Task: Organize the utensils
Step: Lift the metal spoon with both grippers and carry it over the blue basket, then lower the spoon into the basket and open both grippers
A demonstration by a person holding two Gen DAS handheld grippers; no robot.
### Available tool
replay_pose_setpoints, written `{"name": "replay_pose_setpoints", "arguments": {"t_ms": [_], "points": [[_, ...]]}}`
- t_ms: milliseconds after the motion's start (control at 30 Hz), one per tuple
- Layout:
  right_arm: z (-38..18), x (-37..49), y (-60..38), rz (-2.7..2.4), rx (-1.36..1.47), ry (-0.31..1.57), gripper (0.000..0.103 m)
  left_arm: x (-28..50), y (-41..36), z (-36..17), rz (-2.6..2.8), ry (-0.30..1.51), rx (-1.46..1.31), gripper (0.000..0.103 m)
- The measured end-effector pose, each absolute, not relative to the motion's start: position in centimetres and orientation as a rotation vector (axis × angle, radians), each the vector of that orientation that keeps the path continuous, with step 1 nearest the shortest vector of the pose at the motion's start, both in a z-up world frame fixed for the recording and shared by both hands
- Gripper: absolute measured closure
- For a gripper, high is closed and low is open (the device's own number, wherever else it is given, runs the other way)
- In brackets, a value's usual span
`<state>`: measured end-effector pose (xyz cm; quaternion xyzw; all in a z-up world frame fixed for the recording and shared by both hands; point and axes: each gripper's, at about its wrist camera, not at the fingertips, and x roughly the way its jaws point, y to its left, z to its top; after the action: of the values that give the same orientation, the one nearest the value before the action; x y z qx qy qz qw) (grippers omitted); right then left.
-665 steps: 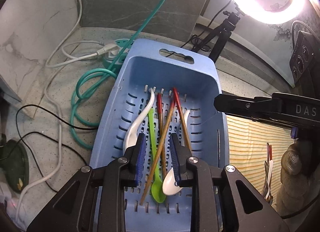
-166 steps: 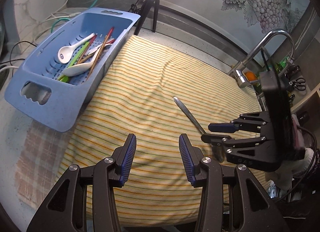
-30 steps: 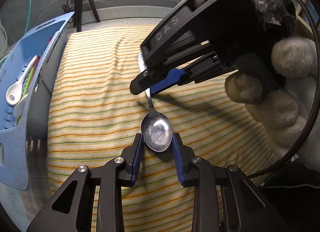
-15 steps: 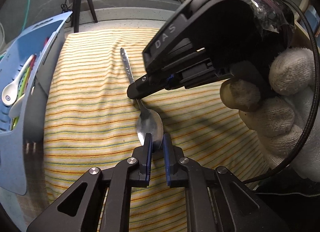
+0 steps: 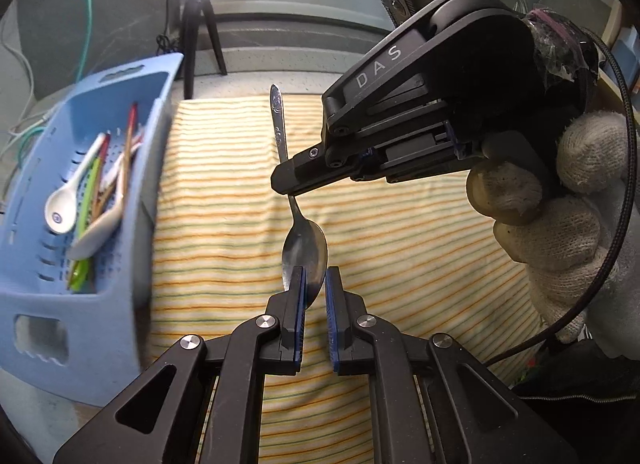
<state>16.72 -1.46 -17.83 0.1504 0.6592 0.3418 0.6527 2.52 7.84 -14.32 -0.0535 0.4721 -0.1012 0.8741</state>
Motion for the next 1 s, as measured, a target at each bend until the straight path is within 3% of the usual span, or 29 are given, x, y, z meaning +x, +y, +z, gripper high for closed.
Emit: {"name": "replay_pose_setpoints", "arguments": {"t_ms": [367, 867, 1000], "points": [[-14.0, 17.9, 6.4, 0.889, 0.315, 1.421, 0.101, 3.5, 14.5, -11.0, -0.105, 0.919, -0.096, 0.095], [-15.0, 19.5, 14.5, 0.953, 0.191, 1.411, 0.101, 6.1, 20.7, -13.3, -0.023, 0.976, -0.138, 0.095], [-14.2, 19.3, 15.4, 0.942, 0.093, 1.346, 0.097, 6.3, 21.3, -13.7, 0.007, 0.991, -0.135, 0.093]]}}
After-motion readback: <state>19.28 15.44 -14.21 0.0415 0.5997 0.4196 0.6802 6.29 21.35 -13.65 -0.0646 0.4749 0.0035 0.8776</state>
